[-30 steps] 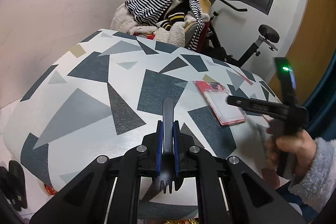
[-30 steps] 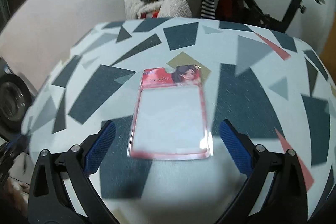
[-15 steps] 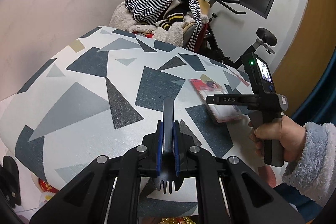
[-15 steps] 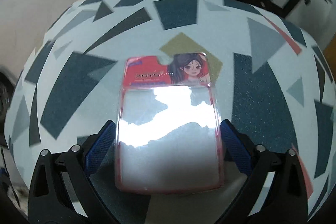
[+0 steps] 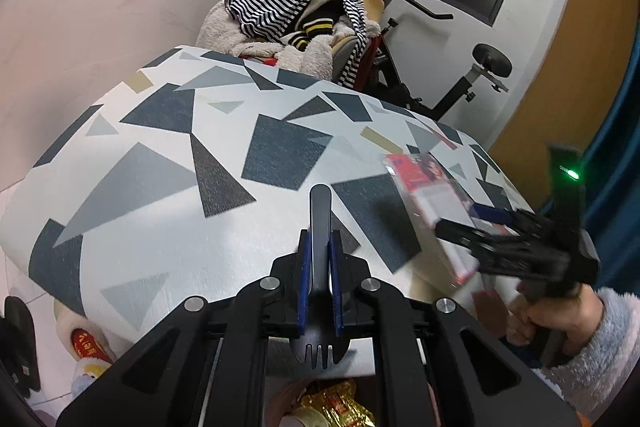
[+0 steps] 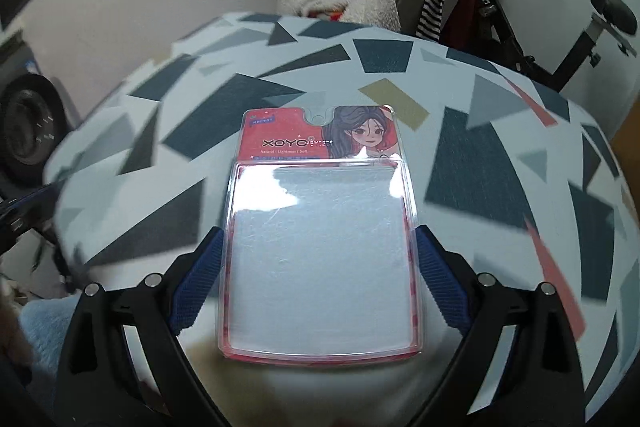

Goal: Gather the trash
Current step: 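Carry the card holder over the brown bin and open the right gripper while the left carries the spork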

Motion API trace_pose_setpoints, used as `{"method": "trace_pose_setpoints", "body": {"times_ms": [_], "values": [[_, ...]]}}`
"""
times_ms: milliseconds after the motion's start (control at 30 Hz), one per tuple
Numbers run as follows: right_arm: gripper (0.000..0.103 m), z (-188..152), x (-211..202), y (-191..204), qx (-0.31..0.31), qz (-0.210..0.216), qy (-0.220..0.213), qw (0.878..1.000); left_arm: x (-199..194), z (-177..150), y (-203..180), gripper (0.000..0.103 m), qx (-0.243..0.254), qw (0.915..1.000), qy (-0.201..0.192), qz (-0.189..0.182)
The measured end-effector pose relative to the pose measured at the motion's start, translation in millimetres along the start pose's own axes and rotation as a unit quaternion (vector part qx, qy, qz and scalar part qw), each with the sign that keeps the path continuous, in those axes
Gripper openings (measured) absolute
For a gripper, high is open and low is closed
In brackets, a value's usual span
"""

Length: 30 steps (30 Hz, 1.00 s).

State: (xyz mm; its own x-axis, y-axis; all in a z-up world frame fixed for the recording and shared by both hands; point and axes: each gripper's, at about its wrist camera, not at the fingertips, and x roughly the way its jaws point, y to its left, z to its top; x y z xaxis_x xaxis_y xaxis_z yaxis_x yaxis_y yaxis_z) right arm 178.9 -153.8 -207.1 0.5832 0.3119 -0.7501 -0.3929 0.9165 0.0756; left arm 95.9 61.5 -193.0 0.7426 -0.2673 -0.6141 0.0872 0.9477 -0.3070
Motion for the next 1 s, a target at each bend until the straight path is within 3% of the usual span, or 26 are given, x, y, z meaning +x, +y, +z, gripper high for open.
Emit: {"method": "trace_pose_setpoints", "body": {"times_ms": [233, 467, 667, 1000], "values": [[0.092, -59.5, -62.1, -11.5, 0.048, 0.007, -0.023, 0.999, -17.9, -12.0, -13.0, 0.010, 0.019, 0.9998, 0.007, -0.006], [0.092, -113.1, -100.9, 1.2, 0.031, 0.030, -0.007, 0.999, -32.9, -20.3, -20.7, 0.010, 0.021, 0.9997, 0.009, -0.011], [0.092, -141.9, -105.4, 18.3, 0.018, 0.046, 0.013, 0.999, -45.7, -26.2, -28.1, 0.010, 0.025, 0.9995, 0.007, -0.015], [0.092, -159.9, -89.4, 44.4, 0.033, 0.090, 0.039, 0.995, -75.4, -35.7, -28.0, 0.010, 0.023, 0.9997, -0.001, -0.011]]}}
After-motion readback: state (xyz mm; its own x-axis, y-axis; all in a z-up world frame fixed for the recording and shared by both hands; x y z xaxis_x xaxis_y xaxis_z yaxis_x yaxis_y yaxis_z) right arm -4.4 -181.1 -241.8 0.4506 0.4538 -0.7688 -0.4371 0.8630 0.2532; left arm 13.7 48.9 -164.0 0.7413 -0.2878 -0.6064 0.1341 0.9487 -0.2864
